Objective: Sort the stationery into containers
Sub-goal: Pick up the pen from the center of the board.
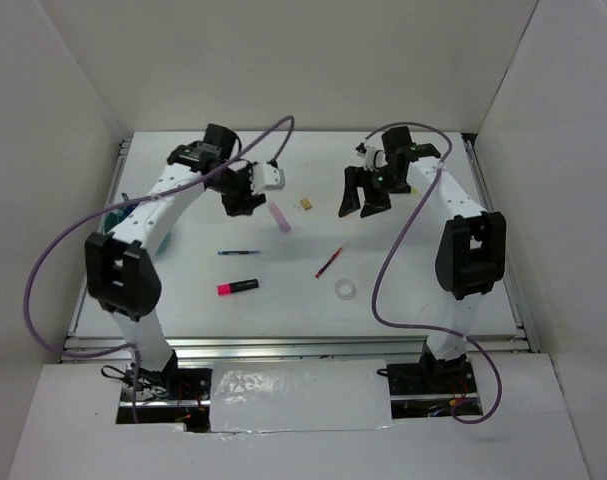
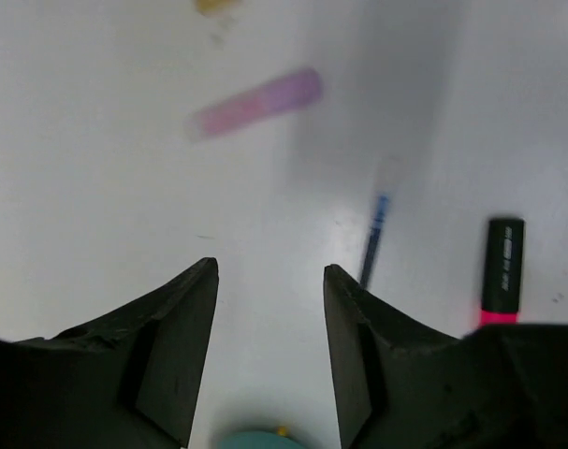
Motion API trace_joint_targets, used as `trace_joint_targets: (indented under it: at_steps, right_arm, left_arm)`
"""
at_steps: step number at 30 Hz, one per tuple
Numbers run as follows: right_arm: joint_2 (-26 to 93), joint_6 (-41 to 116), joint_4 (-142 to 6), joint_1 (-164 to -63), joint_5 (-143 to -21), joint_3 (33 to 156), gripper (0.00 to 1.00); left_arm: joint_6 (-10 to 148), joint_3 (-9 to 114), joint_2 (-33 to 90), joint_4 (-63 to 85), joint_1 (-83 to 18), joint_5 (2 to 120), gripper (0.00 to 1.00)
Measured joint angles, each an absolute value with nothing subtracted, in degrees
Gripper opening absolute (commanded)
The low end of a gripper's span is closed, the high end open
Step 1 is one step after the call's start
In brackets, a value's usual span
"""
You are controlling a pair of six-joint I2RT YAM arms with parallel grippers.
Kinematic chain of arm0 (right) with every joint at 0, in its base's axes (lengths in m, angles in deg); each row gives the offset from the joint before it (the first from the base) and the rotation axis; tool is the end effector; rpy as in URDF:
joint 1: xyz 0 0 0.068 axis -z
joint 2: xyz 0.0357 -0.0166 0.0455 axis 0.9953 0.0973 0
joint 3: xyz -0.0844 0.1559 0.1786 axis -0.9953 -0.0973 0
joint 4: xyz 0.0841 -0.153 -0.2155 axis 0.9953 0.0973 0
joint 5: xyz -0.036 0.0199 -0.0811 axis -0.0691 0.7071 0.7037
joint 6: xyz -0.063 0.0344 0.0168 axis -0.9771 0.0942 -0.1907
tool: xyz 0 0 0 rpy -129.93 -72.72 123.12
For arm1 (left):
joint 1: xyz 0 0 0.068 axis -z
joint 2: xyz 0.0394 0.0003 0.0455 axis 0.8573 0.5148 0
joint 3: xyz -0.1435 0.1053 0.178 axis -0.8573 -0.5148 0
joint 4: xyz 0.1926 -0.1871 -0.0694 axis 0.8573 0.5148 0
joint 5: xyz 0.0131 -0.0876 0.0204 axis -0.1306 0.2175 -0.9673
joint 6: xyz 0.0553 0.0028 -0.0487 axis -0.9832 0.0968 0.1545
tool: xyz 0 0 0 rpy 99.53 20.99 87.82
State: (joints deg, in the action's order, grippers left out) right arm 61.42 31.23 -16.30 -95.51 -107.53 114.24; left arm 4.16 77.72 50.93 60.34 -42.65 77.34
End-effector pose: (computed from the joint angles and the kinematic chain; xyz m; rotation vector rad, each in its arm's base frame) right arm 0.4050 0.1136 0.2256 -0.4165 2.6297 0.8434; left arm 0.3806 -0.1388 0.3113 1.4750 1.7953 -0.2085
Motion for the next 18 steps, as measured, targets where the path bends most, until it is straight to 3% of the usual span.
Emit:
trace_joint_targets:
  at_steps: [2, 11, 18]
  right_arm:
    - [60.96, 30.20, -15.21, -94.26, -107.10, 113.32, 0.87]
    - [55.93, 26.31, -12.72, -85.23, -106.16, 108.73, 0.90]
    - [54.75, 24.54, -12.04, -81.08, -106.37, 106.92, 0.90]
  left_arm:
    - [2.39, 77.74, 56.79, 65.43, -40.95, 73.82, 0.63]
    - [-0.76, 83.70, 71.78, 76.71, -31.14, 61.60, 0.64]
    - [-1.35, 86.44, 78.08, 79.14, -28.82, 56.88, 0.55]
